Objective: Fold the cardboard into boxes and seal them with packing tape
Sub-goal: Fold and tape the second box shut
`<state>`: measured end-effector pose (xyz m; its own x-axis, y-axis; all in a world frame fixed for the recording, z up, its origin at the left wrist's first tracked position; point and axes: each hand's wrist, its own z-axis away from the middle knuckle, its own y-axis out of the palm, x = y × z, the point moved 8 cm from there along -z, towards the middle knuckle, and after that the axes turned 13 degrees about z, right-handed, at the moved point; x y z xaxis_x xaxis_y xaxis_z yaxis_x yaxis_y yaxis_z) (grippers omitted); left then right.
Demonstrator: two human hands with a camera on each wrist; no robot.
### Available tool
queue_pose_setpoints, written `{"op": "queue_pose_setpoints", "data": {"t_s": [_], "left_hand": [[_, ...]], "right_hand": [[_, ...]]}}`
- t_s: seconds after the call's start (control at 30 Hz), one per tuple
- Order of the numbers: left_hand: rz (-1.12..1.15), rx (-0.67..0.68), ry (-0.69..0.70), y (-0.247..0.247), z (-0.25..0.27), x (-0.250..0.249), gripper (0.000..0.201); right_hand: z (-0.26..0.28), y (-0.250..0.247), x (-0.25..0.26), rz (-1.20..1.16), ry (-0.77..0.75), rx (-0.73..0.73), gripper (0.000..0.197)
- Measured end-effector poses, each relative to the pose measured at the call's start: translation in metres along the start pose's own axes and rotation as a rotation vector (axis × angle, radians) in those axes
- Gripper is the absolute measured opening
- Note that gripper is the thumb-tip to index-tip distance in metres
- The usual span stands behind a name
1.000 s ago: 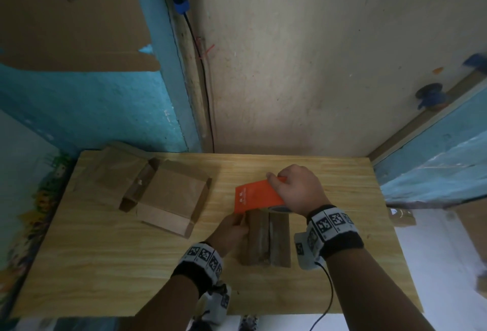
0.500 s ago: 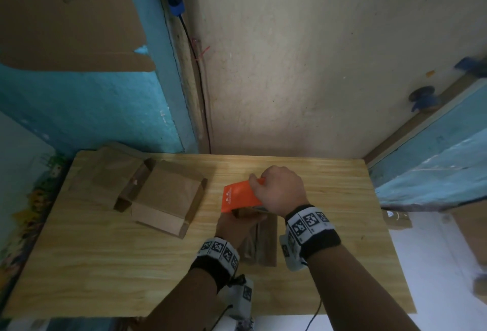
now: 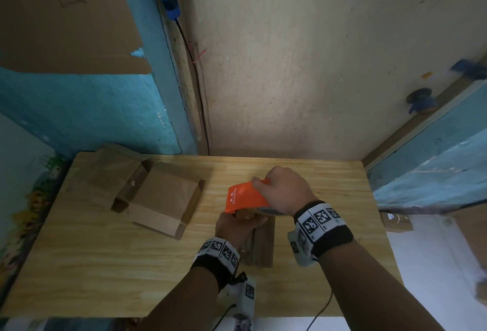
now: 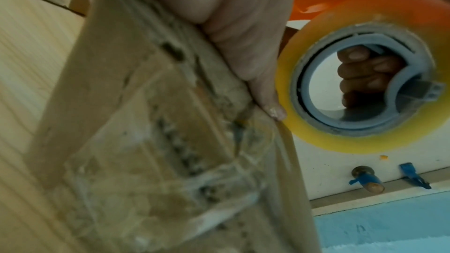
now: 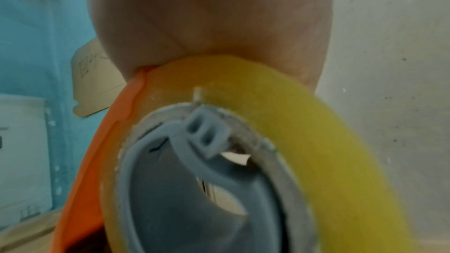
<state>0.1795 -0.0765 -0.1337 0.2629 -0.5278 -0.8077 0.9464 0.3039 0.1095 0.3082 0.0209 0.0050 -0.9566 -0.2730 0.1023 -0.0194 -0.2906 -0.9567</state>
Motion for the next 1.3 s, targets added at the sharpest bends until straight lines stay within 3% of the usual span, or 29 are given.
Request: {"op": "queue_pose_setpoints", "data": {"t_s": [0.13, 0.3, 0.47, 0.77, 0.97, 1.13, 1.3], "left_hand": [[-0.021, 0.056, -0.013, 0.013, -0.002, -0.001, 0.037], [0.002, 0.129, -0.006, 0.017, -0.009, 0.000, 0.041], [0.026, 0.181, 0.004, 0.022, -0.008, -0.002, 0.039], [-0.041, 0.181, 0.034, 0.020, -0.008, -0.013, 0.074], [-0.061, 0.175, -0.013, 0.019, -0.004, -0.011, 0.068], [-0.080, 0.126, -0.034, 0.016, -0.007, -0.010, 0.059], [-0.098, 0.112, -0.033, 0.015, -0.006, -0.009, 0.068]], "right_hand": [[0.010, -0.006, -0.031, -0.141, 0.055, 0.003, 0.060], [0.016, -0.002, -0.055, -0.273, 0.043, 0.061, 0.076], [0.023, -0.002, -0.060, -0.351, 0.015, 0.051, 0.073], [0.042, 0.002, -0.094, -0.440, 0.104, 0.063, 0.069], [0.063, 0.027, -0.119, -0.622, 0.190, 0.079, 0.054], [0.083, 0.048, -0.155, -0.660, 0.273, 0.018, 0.059], [0.100, 0.072, -0.175, -0.726, 0.294, 0.037, 0.082]]}}
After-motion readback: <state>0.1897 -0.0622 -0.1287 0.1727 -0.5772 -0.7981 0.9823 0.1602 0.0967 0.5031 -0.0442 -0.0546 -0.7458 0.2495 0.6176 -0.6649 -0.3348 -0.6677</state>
